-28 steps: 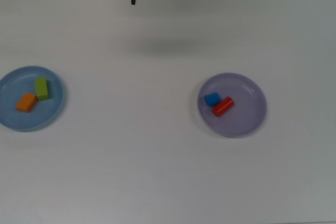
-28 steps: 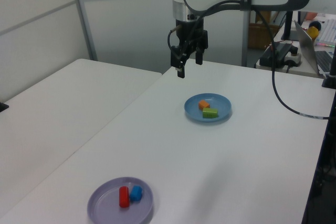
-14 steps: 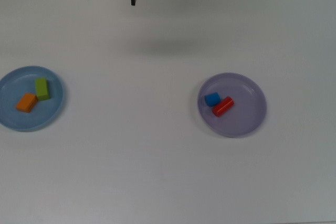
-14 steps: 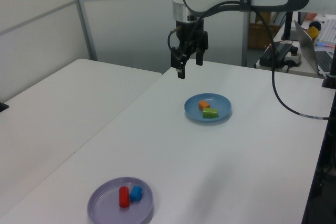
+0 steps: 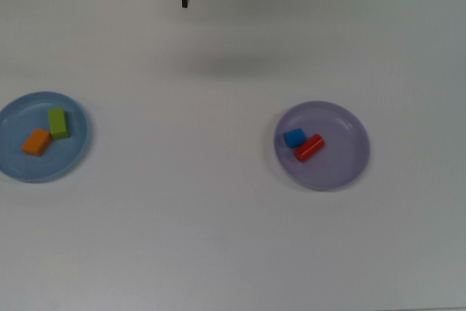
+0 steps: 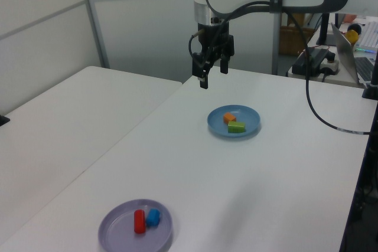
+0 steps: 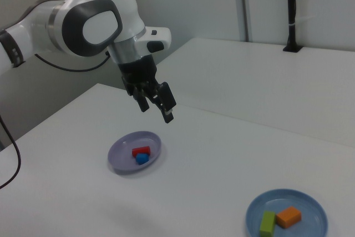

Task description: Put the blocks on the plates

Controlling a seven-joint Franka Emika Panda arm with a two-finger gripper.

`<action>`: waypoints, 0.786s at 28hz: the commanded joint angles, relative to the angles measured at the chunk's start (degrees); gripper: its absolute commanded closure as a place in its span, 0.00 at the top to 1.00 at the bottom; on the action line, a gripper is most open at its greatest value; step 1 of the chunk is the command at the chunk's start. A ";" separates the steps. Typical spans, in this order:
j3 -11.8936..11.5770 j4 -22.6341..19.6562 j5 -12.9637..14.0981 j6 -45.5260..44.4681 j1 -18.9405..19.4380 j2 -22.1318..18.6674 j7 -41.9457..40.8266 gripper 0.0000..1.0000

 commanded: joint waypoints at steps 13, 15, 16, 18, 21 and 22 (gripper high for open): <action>-0.24 -1.18 1.14 1.66 0.16 -0.50 -0.64 1.00; -0.24 -1.18 1.14 1.66 0.07 -0.41 -0.64 1.00; -0.24 -1.18 1.14 1.66 0.07 -0.32 -0.64 1.00; -0.24 -1.18 1.14 1.66 0.16 -0.23 -0.64 1.00; -0.06 -1.18 1.14 1.66 0.16 -0.23 -0.64 1.00; -0.06 -1.18 1.14 1.66 0.16 -0.23 -0.64 1.00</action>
